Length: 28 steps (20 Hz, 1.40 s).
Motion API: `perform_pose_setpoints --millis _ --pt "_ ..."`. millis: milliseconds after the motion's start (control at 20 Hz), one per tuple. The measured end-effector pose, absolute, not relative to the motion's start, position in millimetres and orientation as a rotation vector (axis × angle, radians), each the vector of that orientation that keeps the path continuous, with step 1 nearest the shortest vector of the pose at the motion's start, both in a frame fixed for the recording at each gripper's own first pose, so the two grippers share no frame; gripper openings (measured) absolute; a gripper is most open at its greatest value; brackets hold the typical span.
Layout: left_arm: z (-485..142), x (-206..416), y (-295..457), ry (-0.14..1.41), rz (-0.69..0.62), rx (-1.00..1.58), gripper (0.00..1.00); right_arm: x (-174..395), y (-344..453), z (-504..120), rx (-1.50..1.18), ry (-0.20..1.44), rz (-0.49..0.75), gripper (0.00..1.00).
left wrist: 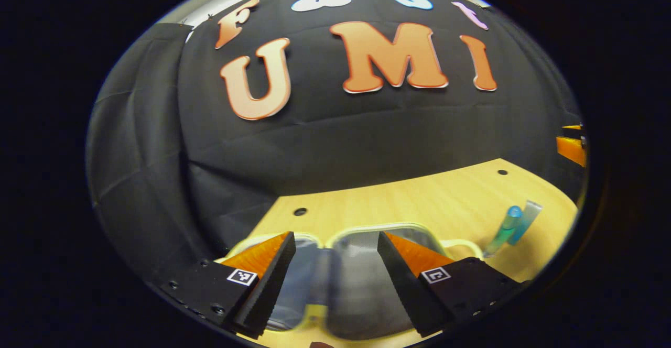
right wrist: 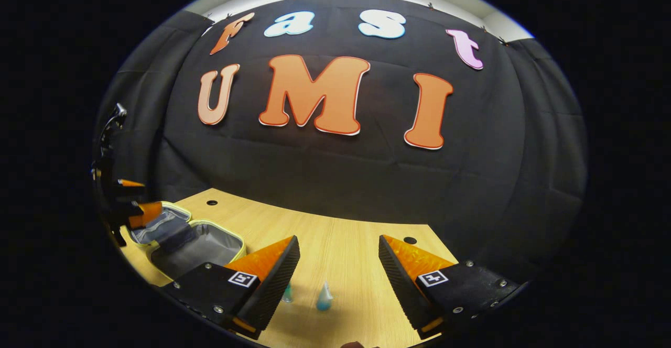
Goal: First open the suitcase, pack the skin care products into it, and then close the suitcase.
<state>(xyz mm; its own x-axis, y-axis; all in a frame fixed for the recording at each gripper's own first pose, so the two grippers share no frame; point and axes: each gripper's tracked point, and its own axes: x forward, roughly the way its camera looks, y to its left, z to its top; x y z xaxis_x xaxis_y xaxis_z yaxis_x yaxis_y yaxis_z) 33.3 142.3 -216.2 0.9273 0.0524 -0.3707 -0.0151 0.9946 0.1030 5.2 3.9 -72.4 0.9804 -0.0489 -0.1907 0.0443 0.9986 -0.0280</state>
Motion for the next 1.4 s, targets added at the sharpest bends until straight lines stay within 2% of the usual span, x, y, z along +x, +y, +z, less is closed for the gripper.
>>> perform_pose_setpoints --millis 250,500,1050,1200,1350,1400 --pt "-231 28 29 0.385 -0.122 0.076 0.98 1 -17 -83 -0.018 0.212 -0.025 0.96" --pt "-242 27 -54 0.365 -0.242 0.108 0.98 -2 -23 -91 -0.036 0.221 0.033 0.96" --pt "-328 41 -153 0.435 -0.361 0.018 0.96 -15 -44 -127 -0.072 0.222 0.06 0.96" --pt "-347 51 -164 0.451 -0.381 0.012 0.93 -16 -45 -138 -0.074 0.233 0.055 0.96" --pt "-364 58 -174 0.473 -0.398 0.002 0.83 -14 -44 -148 -0.08 0.235 0.056 0.96" --pt "-366 59 -175 0.472 -0.404 0.002 0.71 -12 -42 -153 -0.081 0.237 0.057 0.96"
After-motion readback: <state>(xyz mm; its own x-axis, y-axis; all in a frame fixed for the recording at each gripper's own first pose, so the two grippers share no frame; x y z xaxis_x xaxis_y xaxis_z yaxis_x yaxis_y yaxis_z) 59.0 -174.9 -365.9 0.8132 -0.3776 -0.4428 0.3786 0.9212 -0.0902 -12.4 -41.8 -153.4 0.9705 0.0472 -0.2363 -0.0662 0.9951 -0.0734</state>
